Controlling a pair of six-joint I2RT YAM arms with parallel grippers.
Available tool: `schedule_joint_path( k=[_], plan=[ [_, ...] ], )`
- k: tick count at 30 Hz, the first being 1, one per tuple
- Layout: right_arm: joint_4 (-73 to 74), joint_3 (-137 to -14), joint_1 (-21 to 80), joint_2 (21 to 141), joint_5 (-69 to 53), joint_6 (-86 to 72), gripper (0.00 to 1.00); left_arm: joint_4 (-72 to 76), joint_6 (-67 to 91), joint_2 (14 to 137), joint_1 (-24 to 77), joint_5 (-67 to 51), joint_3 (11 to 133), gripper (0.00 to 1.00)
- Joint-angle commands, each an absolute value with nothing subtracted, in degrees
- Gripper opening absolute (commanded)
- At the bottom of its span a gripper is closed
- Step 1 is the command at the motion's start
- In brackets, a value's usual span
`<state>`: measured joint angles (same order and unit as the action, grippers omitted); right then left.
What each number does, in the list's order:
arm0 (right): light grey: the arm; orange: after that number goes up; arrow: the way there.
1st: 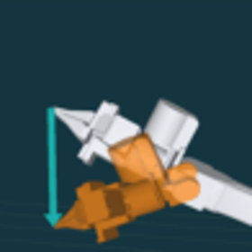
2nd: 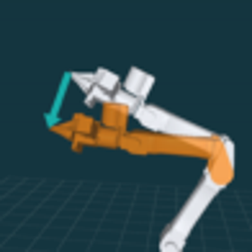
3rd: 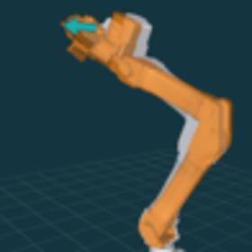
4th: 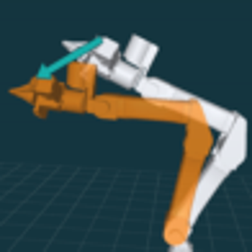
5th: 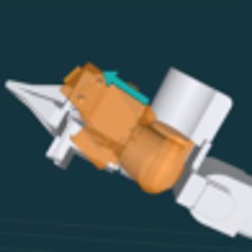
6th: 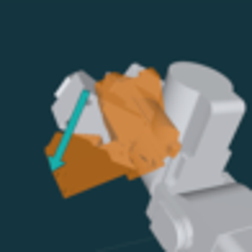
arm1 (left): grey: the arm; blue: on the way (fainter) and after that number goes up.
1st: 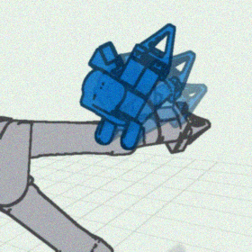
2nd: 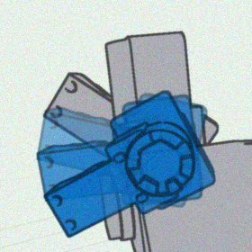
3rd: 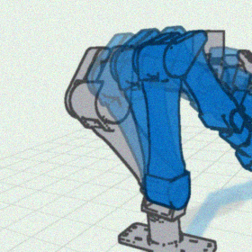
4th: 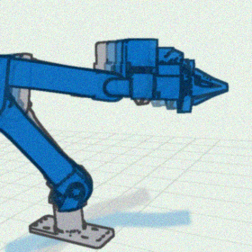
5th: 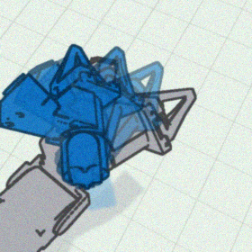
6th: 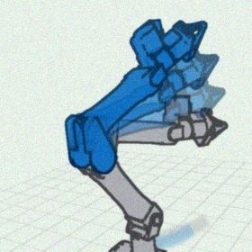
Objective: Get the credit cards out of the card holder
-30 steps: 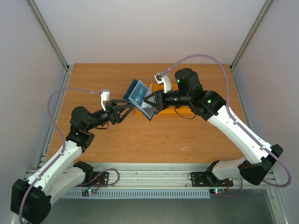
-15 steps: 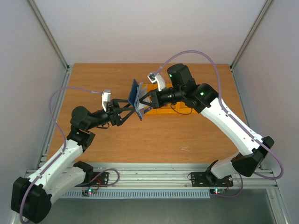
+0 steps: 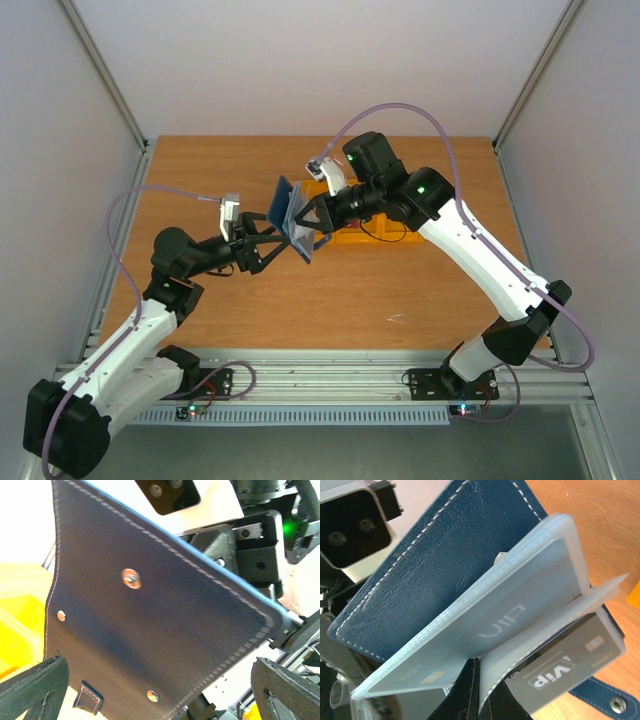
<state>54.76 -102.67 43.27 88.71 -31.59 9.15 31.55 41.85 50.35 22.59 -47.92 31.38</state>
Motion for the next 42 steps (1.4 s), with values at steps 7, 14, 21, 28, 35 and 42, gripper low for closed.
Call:
schedule_joint_path(
  k=[7,14,21,28,35,42],
  plan=[
    [58.31,-110.24,46.41,93.9,-29.47,11.87,0.01,25.54,37.07,49.94,22.67,-40.06,32.53,0.99],
    [58.87,-110.74,46.58,94.42,-29.67,12.28,0.01,25.2,37.89,49.51,22.59,-37.12,32.0,0.95],
    [58.85,-108.44,46.58,91.92,-27.78,12.74,0.01,26.57,43.38,48.63,22.42,-34.78,31.03,0.52],
    [58.1,-107.11,46.58,90.55,-28.2,12.92,0.01,27.11,44.51,48.78,22.41,-36.32,31.18,0.09],
    [56.04,-99.32,46.03,83.75,-17.52,9.9,0.25,27.57,44.64,47.85,22.07,-35.24,31.67,0.0],
    [44.4,-81.49,40.57,72.11,-18.07,3.21,0.97,28.5,37.81,46.93,21.97,-35.34,33.13,0.0]
  ],
)
